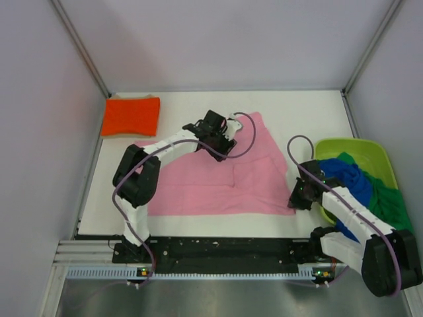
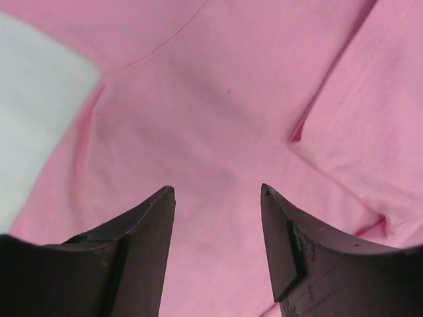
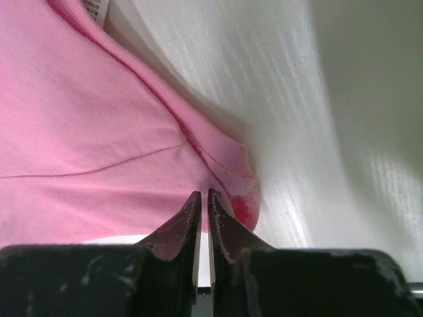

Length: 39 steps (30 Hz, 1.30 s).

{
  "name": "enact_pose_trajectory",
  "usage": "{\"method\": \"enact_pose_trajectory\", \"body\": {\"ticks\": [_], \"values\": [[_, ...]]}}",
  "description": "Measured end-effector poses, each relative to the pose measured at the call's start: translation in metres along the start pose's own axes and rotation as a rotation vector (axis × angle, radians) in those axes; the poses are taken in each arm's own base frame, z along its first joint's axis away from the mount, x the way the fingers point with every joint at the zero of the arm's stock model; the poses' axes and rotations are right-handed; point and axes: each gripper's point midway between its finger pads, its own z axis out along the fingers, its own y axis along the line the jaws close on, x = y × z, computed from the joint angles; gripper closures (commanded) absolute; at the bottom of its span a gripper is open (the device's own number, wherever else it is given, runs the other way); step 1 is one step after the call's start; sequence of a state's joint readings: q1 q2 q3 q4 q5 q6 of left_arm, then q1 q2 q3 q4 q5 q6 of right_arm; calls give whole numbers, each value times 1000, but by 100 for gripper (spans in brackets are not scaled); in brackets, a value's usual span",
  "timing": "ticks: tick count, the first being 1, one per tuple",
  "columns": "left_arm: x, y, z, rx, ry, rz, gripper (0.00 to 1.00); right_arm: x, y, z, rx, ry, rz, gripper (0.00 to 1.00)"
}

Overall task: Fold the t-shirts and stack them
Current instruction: Grap the side of the flattened tshirt furthest away from the robot with both arms

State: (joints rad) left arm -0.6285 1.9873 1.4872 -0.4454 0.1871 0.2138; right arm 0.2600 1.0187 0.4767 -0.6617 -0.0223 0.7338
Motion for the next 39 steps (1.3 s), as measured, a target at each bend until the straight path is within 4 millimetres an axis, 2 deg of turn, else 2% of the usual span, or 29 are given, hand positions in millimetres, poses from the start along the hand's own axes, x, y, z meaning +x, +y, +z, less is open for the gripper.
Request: {"method": "enact_pose_trajectory", "body": {"ticks": [2, 3, 5, 8, 10, 12, 15, 17, 19, 22, 25, 27, 28, 29, 31, 32, 34, 35, 36, 37, 39], "values": [[2, 8, -19, -31, -12, 29, 37, -5, -1, -7, 27, -13, -15, 60], [2, 10, -33, -43, -25, 65, 36, -12, 2, -14, 37, -31, -30, 54], [1, 9, -69, -64, -54, 162, 26, -29, 14, -33, 48, -89, -76, 44], [7, 11, -123, -134, -77, 300, 25, -57, 37, -65, 40, -198, -135, 37], [28, 24, -153, -216, -20, 351, 25, -66, 43, -78, 46, -242, -153, 37], [69, 51, -176, -282, 88, 332, 25, -60, 37, -79, 79, -227, -163, 37], [168, 102, -208, -357, 314, 192, 23, -34, 21, -65, 161, -124, -199, 34], [235, 114, -229, -378, 453, 85, 23, -21, 12, -54, 220, -51, -211, 32], [285, 108, -243, -356, 565, -9, 23, -14, 3, -46, 266, -9, -213, 32], [320, 104, -251, -319, 616, -146, 21, -9, -1, -39, 283, 9, -204, 35], [335, 107, -248, -324, 597, -247, 21, -2, -3, -22, 260, 10, -179, 42], [341, 101, -235, -305, 567, -285, 21, 13, -14, -7, 272, 47, -165, 48], [345, 96, -229, -286, 560, -299, 23, 20, -17, -2, 273, 71, -146, 53], [347, 92, -224, -270, 555, -313, 25, 20, -15, -2, 263, 70, -142, 58], [349, 85, -214, -229, 543, -341, 29, 20, -11, 0, 237, 66, -128, 74], [350, 83, -209, -214, 538, -354, 37, 20, -10, 0, 225, 61, -120, 82], [352, 80, -204, -196, 535, -378, 63, 19, -9, 0, 214, 51, -108, 97], [351, 77, -202, -185, 527, -393, 75, 19, -8, 0, 209, 49, -106, 100], [350, 73, -201, -171, 517, -403, 97, 18, -7, 0, 201, 46, -95, 100], [349, 70, -200, -164, 511, -414, 100, 18, -7, -1, 198, 44, -93, 100], [347, 64, -199, -150, 494, -414, 100, 18, -5, -3, 188, 42, -88, 100]]}}
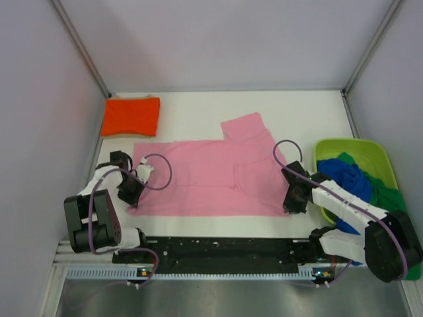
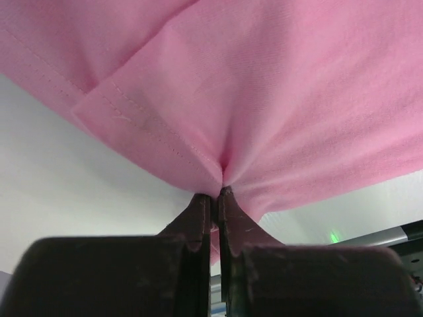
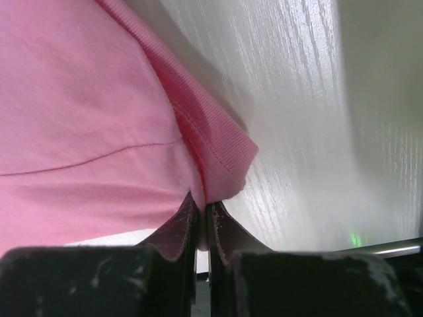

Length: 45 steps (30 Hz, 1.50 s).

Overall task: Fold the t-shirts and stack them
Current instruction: Grap the side of the flattened tshirt furthest away from the robot with both arms

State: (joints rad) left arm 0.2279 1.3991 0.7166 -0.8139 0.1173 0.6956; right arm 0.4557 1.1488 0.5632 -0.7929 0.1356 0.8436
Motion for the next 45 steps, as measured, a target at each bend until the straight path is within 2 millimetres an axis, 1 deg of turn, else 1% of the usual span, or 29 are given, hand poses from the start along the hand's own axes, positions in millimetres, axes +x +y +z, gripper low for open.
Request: {"method": "enact_pose_trajectory", "body": {"ticks": [3, 5, 9, 10, 11, 12, 14, 15, 17, 18, 19, 20, 21, 23, 24, 26, 28, 29, 31, 32, 33, 34, 35, 37, 38, 42, 44, 45], "values": [[2, 0, -1, -31, -29, 13, 100, 2, 1, -4, -17, 5, 9, 100], [6, 0, -3, -61, -44, 28, 100, 8, 0, -7, -24, 29, 12, 100], [34, -5, -10, -122, 6, 59, 100, 21, -6, -17, -26, 68, 12, 100], [40, -6, -13, -133, 23, 63, 98, 23, -8, -21, -31, 69, 14, 100], [45, -6, -16, -144, 42, 66, 87, 25, -9, -26, -42, 66, 19, 99], [48, -6, -18, -149, 52, 67, 72, 26, -10, -30, -53, 64, 23, 92], [55, -7, -20, -150, 85, 70, 38, 28, -10, -38, -70, 65, 28, 59], [59, -7, -21, -151, 108, 66, 13, 30, -11, -41, -73, 70, 27, 51], [62, -7, -27, -145, 130, 78, 11, 33, -16, -46, -57, 88, 20, 43], [61, -7, -32, -142, 130, 81, 6, 35, -18, -49, -48, 99, 8, 38], [56, -5, -39, -140, 121, 84, 5, 35, -20, -53, -40, 105, 1, 36], [48, -3, -49, -138, 96, 89, 4, 32, -19, -60, -38, 100, -11, 32], [39, 0, -57, -137, 66, 89, 4, 26, -16, -67, -41, 87, -24, 30], [6, 15, -84, -161, -40, 90, 5, 0, -1, -87, -68, 19, -58, 22], [-13, 24, -97, -178, -98, 90, 7, -22, 13, -101, -95, -40, -86, 19], [-48, 40, -116, -197, -195, 78, 10, -66, 46, -124, -162, -164, -134, 18], [-74, 51, -120, -185, -256, 55, 15, -104, 74, -139, -207, -271, -185, 19], [-86, 56, -118, -170, -277, 36, 17, -123, 90, -144, -221, -317, -214, 19], [-104, 65, -106, -131, -290, -9, 18, -162, 119, -146, -217, -388, -266, 21], [-110, 70, -100, -117, -288, -26, 18, -182, 135, -142, -211, -414, -288, 21], [-117, 75, -93, -103, -282, -52, 18, -197, 147, -137, -202, -430, -304, 21], [-124, 82, -84, -92, -279, -78, 18, -216, 163, -129, -191, -445, -324, 22], [-130, 88, -77, -83, -277, -101, 17, -234, 178, -118, -183, -456, -340, 23], [-138, 100, -64, -71, -267, -145, 16, -263, 204, -87, -165, -460, -368, 23], [-140, 104, -60, -66, -264, -161, 15, -273, 214, -69, -157, -448, -382, 23], [-160, 123, -51, -35, -268, -185, 15, -290, 235, -3, -123, -384, -414, 23], [-171, 132, -48, -29, -277, -192, 15, -295, 238, 23, -105, -360, -411, 23], [-175, 136, -46, -26, -280, -194, 15, -298, 240, 32, -102, -351, -408, 23]]}}
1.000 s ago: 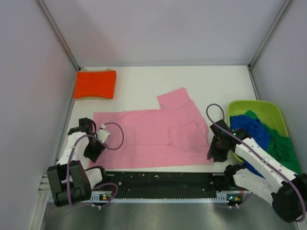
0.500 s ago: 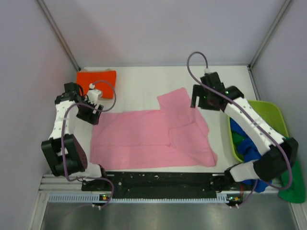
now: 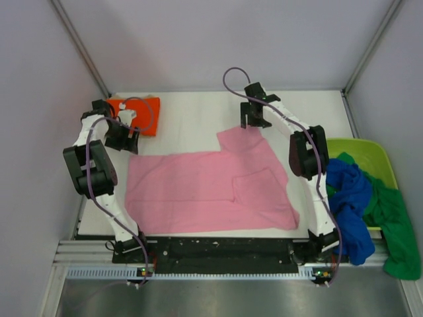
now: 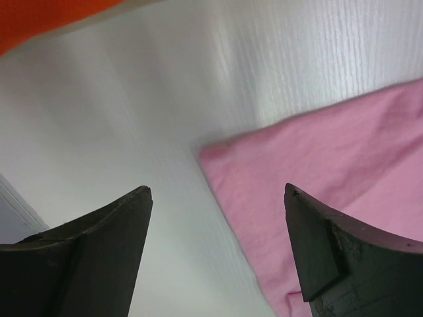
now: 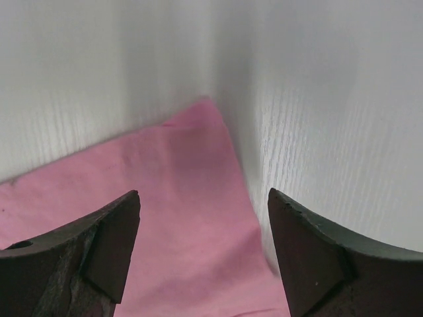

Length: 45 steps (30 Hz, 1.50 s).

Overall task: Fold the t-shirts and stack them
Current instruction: Grap the side of the flattened tshirt furthest away from the robot with both arms, then fold the other side of the tshirt into a rectangle

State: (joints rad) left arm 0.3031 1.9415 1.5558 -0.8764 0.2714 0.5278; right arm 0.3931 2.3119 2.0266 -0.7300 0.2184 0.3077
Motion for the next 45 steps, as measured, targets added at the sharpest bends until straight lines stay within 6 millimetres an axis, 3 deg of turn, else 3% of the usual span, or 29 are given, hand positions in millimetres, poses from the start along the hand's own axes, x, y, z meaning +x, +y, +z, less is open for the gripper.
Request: {"method": "enact_pose_trajectory", "body": {"ticks": [6, 11, 16, 18, 19, 24, 25, 27, 28, 32, 35, 38, 42, 45], "values": [[10, 1, 23, 38, 56, -27, 15, -6, 7, 33, -61, 18, 46, 24], [20, 1, 37, 60, 91, -43, 16, -18, 20, 46, -122, -5, 85, 33], [21, 4, 41, 64, 94, -51, 22, -20, 33, 46, -186, -9, 89, 73], [20, 3, 41, 70, 89, -52, 34, -18, 37, 46, -210, 1, 86, 95], [20, 3, 41, 72, 85, -52, 40, -17, 40, 46, -222, 6, 85, 100], [14, -2, 46, 100, 47, -66, 59, -12, 46, 45, -259, 24, 79, 100], [13, -4, 47, 113, 35, -68, 68, -11, 47, 45, -269, 27, 76, 100], [13, -10, 48, 142, 14, -72, 96, -7, 49, 41, -287, 37, 67, 100], [15, -15, 49, 164, 9, -72, 100, -4, 49, 39, -291, 45, 64, 100], [16, -22, 48, 186, -9, -76, 100, 18, 46, 11, -318, 99, 50, 100], [22, -31, 41, 203, -20, -70, 100, 30, 41, -27, -344, 105, 46, 100], [20, -39, 19, 194, -65, -25, 100, 39, 33, -83, -390, 56, 52, 100], [23, -55, -27, 144, -160, 89, 100, 56, 22, -154, -469, -54, 88, 100], [33, -63, -50, 105, -202, 177, 100, 94, 9, -185, -503, -80, 116, 100]]}}
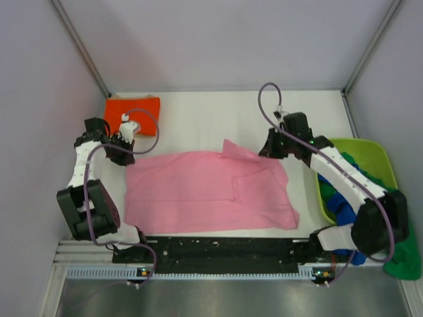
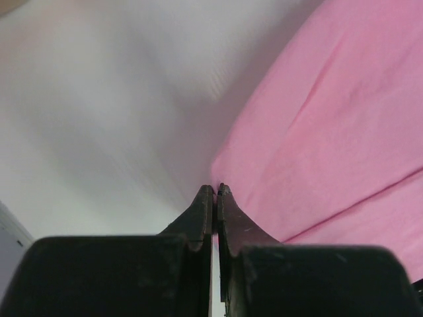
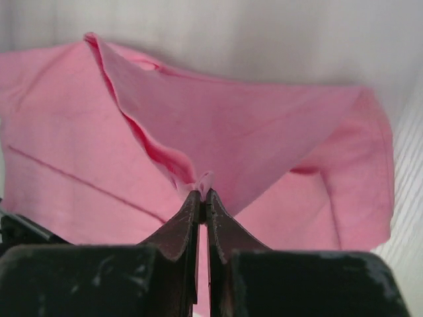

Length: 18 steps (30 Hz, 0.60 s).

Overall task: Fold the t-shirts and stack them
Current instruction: Fold the other side of the tshirt into a rectangle

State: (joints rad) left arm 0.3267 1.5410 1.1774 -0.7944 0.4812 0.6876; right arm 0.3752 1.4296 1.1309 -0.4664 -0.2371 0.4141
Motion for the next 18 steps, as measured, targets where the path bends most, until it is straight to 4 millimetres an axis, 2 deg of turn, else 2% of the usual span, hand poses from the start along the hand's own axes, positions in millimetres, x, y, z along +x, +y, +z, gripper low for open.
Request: {"method": "enact_pose_trajectory", "body": {"ticks": [3, 8, 12, 18], "values": [[12, -7, -14, -23, 0, 66, 100, 41, -11, -25, 14, 27, 23, 100], [39, -3, -21, -33, 44, 85, 100, 72, -16, -65, 24, 0, 41, 100], [55, 0, -23, -28, 69, 94, 100, 81, -19, -76, 27, -10, 48, 100], [74, -7, -21, 7, 107, 120, 100, 117, -36, -74, 89, 99, 85, 100]]}}
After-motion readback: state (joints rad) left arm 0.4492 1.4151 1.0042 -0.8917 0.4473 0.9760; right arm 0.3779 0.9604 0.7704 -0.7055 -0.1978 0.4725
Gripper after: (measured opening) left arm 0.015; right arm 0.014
